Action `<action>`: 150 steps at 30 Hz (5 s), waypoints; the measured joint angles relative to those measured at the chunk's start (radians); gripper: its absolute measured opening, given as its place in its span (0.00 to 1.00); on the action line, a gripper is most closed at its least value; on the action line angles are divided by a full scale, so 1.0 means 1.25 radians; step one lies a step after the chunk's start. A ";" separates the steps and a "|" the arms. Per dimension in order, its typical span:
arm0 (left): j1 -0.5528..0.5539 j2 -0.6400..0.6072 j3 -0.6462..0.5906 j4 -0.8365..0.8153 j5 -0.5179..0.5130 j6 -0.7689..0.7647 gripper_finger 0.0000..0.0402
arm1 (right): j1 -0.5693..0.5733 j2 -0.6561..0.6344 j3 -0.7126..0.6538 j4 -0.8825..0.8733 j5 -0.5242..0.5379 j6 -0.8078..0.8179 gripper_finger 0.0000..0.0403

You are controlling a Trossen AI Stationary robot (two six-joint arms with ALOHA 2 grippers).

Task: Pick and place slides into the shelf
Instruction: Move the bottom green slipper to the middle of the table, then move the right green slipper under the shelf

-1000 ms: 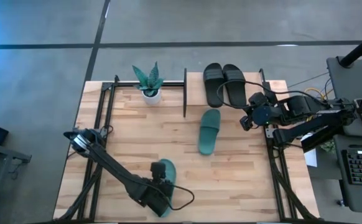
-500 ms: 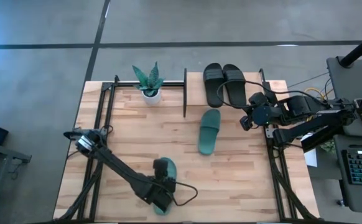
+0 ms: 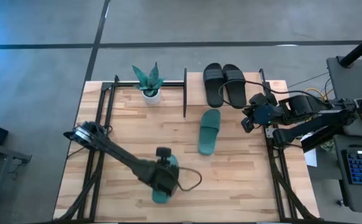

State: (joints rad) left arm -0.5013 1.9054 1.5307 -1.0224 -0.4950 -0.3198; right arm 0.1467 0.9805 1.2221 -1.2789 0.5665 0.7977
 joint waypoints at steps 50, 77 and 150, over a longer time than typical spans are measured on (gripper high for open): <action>0.321 0.477 0.605 0.538 0.026 0.346 0.32 | 0.120 -0.113 -0.057 -0.130 0.082 0.198 0.13; 0.305 0.161 0.554 -0.078 0.029 0.052 0.49 | 0.291 -0.103 -0.215 0.018 -0.337 0.297 0.09; 0.142 -0.579 -0.392 0.277 -0.150 -0.201 0.49 | 0.156 0.322 -0.475 0.465 -0.200 0.679 0.02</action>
State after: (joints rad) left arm -0.3237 1.1810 1.0401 -0.6768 -0.6825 -0.5713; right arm 0.3416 1.3829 0.6283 -0.6976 0.3166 1.6471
